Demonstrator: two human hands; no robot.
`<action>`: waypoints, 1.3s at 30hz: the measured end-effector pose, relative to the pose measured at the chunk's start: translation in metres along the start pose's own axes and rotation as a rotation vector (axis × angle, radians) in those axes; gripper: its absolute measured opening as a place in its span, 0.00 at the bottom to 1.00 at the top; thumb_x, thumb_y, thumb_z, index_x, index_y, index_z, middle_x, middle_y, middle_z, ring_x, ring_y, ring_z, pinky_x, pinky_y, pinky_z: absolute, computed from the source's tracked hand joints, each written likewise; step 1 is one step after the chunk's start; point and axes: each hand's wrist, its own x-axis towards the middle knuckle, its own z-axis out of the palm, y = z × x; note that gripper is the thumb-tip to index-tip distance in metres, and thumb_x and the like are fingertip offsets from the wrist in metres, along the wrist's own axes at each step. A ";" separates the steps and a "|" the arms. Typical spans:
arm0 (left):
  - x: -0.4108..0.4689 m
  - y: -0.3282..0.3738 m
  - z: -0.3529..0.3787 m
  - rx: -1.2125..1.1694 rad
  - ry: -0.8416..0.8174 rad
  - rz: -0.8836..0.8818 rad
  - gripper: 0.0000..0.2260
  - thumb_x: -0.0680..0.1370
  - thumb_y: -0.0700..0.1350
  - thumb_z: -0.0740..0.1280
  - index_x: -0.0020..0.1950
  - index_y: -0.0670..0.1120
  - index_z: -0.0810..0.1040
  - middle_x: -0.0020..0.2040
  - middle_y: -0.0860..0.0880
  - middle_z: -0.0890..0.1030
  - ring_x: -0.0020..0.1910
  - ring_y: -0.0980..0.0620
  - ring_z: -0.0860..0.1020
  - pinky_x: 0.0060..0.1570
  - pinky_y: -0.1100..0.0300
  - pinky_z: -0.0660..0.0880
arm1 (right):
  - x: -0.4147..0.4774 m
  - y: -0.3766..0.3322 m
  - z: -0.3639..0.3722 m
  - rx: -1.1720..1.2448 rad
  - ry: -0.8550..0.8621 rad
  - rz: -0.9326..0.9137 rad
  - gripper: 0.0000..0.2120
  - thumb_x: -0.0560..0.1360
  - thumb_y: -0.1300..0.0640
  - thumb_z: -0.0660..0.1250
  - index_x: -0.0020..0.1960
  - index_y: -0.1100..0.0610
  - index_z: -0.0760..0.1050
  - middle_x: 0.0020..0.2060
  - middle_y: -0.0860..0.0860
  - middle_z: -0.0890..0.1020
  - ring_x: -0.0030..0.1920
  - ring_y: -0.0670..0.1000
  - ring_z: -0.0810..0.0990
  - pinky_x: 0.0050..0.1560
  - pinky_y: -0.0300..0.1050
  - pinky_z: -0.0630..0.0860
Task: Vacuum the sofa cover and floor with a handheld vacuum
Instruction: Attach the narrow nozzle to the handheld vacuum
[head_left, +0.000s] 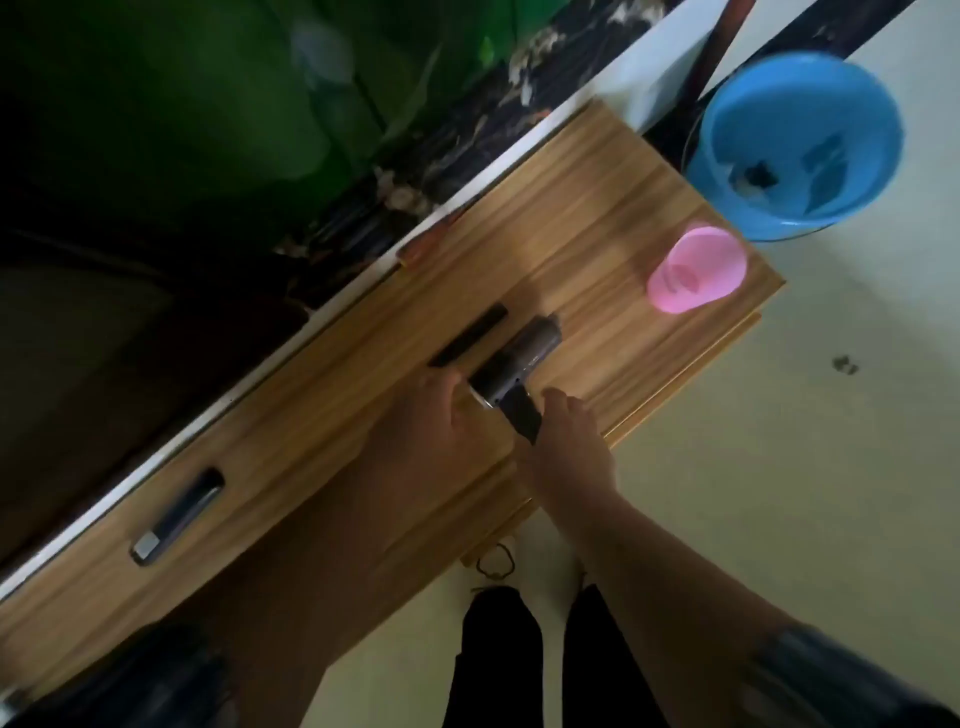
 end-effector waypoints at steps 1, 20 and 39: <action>0.013 -0.005 0.008 0.038 0.031 0.010 0.18 0.81 0.45 0.63 0.71 0.48 0.70 0.65 0.48 0.76 0.64 0.50 0.76 0.58 0.60 0.71 | 0.011 0.002 0.009 -0.013 0.008 0.004 0.24 0.75 0.52 0.69 0.69 0.49 0.67 0.60 0.48 0.77 0.59 0.51 0.75 0.59 0.54 0.78; 0.112 -0.037 0.064 0.103 0.078 -0.142 0.22 0.79 0.46 0.67 0.72 0.49 0.67 0.67 0.46 0.72 0.65 0.46 0.73 0.60 0.52 0.73 | 0.051 0.039 0.042 -0.114 0.035 -0.036 0.29 0.72 0.55 0.70 0.71 0.51 0.65 0.58 0.50 0.73 0.58 0.53 0.72 0.60 0.54 0.76; -0.176 0.150 -0.177 -0.459 -0.007 0.076 0.17 0.79 0.44 0.68 0.66 0.53 0.67 0.54 0.54 0.78 0.47 0.56 0.80 0.40 0.63 0.76 | -0.264 -0.048 -0.260 0.258 0.094 -0.108 0.15 0.73 0.61 0.68 0.51 0.43 0.68 0.38 0.44 0.77 0.38 0.41 0.75 0.35 0.40 0.65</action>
